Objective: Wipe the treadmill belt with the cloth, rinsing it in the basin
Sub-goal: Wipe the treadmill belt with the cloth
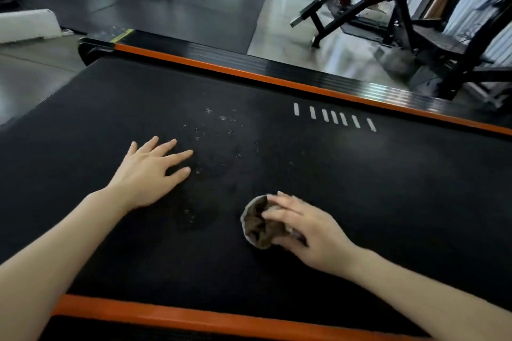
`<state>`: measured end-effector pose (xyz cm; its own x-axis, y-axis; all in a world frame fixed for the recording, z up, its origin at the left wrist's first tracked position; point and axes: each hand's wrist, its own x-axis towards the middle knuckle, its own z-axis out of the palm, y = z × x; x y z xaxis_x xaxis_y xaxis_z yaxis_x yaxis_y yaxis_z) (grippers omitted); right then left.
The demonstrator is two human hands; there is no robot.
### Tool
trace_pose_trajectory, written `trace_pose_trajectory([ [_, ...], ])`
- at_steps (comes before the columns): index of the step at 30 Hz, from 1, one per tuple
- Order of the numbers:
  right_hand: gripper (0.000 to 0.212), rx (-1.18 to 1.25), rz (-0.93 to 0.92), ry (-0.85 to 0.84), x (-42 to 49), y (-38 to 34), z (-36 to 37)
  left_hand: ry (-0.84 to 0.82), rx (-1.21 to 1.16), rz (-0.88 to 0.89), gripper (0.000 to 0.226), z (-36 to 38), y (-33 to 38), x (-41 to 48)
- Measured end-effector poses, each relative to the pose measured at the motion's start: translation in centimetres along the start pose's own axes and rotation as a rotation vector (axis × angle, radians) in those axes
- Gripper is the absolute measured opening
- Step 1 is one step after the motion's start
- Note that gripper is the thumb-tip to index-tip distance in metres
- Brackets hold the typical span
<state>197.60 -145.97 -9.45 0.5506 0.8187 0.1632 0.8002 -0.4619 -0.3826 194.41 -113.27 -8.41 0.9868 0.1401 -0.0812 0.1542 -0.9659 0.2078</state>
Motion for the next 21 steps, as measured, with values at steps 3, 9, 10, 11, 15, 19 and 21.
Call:
trace_pose_trajectory([
  [3, 0.042, -0.049, 0.281, 0.139, 6.0, 2.5, 0.3, -0.08, 0.068, 0.065, 0.052, 0.3, -1.1, -0.5],
  [9, 0.037, -0.122, 0.479, 0.273, 7.1, -2.2, 2.8, -0.099, 0.171, 0.165, 0.055, 0.1, -2.6, -0.8],
  [10, 0.037, -0.1, 0.419, 0.241, 5.4, -4.1, 2.9, -0.092, 0.188, 0.178, 0.055, 0.1, -2.6, -0.8],
  [11, 0.036, -0.067, 0.385, 0.205, 3.8, -5.7, 2.9, -0.083, 0.205, 0.19, 0.056, 0.1, -2.6, -0.8],
  [15, 0.033, 0.002, 0.444, 0.104, 0.1, -10.1, 1.0, -0.061, 0.227, 0.227, 0.057, -0.1, -2.9, -0.7],
  [19, 0.022, -0.071, 0.589, 0.227, -0.1, -11.9, -1.2, -0.074, 0.203, 0.237, 0.057, -0.1, -3.0, -0.8],
  [21, 0.015, -0.063, 0.662, 0.349, 0.3, -12.4, -2.5, -0.07, 0.207, 0.241, 0.056, 0.0, -3.1, -1.2],
])
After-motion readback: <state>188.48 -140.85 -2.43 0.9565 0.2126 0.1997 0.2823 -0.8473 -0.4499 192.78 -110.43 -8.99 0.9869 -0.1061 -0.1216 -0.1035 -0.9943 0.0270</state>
